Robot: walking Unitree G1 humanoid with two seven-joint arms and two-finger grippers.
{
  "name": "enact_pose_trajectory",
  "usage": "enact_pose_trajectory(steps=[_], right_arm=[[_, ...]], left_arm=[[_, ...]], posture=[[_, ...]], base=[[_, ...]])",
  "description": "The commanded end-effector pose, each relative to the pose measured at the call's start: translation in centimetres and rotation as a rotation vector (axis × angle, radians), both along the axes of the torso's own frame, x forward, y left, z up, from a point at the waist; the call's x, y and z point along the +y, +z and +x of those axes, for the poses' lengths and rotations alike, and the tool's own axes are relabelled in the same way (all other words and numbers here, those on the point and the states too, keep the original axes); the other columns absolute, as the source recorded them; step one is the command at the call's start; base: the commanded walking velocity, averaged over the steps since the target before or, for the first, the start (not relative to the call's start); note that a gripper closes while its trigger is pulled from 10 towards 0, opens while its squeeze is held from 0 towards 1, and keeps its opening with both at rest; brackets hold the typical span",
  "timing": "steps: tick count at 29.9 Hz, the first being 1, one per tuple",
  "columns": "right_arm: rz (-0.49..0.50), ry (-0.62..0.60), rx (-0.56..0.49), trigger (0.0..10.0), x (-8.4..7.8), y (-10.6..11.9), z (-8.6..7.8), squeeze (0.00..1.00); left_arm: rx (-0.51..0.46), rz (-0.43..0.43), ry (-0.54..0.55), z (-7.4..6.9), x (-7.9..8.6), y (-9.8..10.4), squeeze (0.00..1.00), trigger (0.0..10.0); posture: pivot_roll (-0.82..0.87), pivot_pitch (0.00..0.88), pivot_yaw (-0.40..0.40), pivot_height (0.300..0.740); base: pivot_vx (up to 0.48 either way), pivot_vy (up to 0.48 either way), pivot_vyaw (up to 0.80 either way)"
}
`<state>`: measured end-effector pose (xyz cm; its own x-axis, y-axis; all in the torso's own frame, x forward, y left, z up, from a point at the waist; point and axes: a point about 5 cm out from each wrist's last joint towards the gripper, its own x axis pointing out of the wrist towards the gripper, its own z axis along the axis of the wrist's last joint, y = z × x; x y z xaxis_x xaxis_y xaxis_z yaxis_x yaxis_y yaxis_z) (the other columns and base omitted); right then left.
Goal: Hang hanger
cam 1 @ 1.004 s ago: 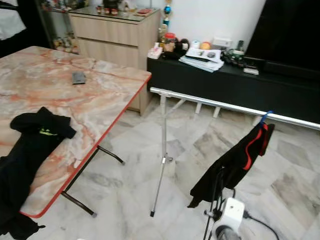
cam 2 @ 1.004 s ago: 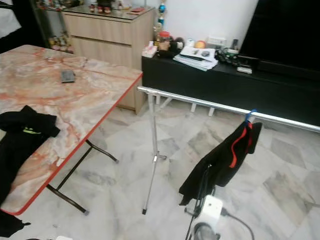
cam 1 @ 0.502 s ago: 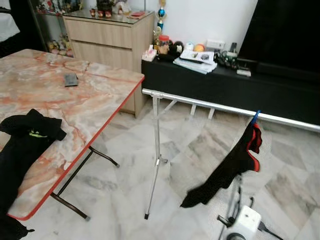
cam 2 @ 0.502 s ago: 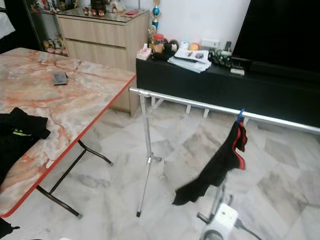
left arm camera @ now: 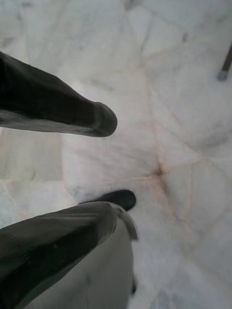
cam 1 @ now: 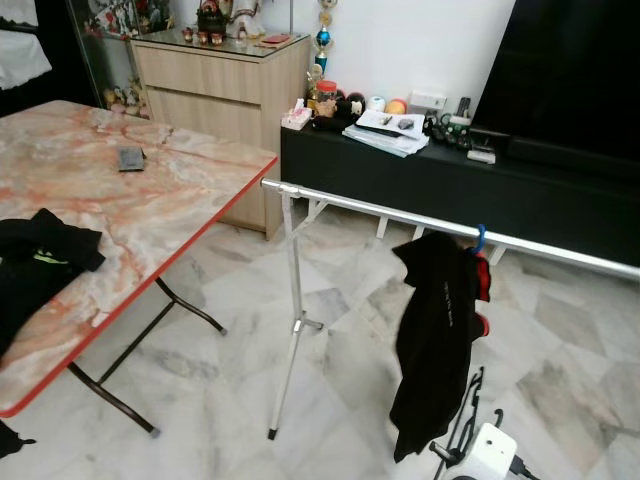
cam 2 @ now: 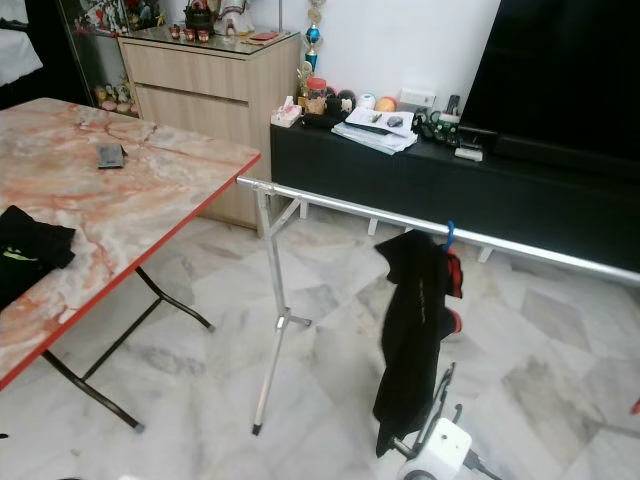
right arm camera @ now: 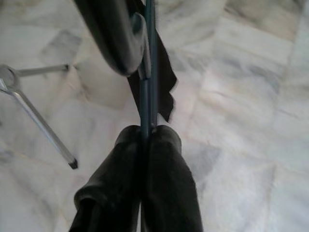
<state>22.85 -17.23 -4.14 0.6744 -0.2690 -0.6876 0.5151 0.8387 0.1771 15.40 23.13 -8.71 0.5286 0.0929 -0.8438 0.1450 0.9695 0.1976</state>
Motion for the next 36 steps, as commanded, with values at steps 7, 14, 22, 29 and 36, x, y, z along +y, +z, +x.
enact_pose_trajectory(steps=[7, 14, 22, 29, 36], right_arm=[[-0.001, -0.046, 0.008, 10.0, -1.1, -0.5, -0.4, 0.0], [-0.048, 0.013, -0.029, 10.0, -1.2, -0.4, 0.2, 0.0], [-0.248, 0.169, -0.069, 10.0, -1.8, 0.3, 0.9, 0.0], [-0.228, 0.065, -0.024, 10.0, -3.1, -0.5, -0.1, 0.0], [-0.226, 0.097, -0.02, 10.0, -3.0, -0.8, -0.4, 0.0]], left_arm=[[0.012, -0.021, -0.008, 0.0, -0.7, -0.2, 0.0, 10.0], [0.002, -0.034, 0.012, 0.2, -1.2, -0.2, 0.0, 10.0], [0.013, -0.04, 0.009, 0.0, -1.4, -0.4, 0.0, 10.0], [0.02, -0.046, 0.011, -0.4, -1.6, -0.6, 0.0, 10.0], [0.047, -0.031, -0.002, -1.4, -0.9, -0.8, 0.0, 10.0]], posture=[[0.07, 0.002, -0.04, 0.74], [0.08, 0.011, -0.049, 0.74], [0.07, 0.021, -0.055, 0.74], [0.06, 0.026, -0.059, 0.74], [0.07, 0.027, -0.06, 0.74]], base=[[0.0, 0.0, 0.0], [0.0, 0.0, 0.0], [0.0, 0.0, 0.0], [0.0, 0.0, 0.0], [0.0, -0.082, 0.0]])
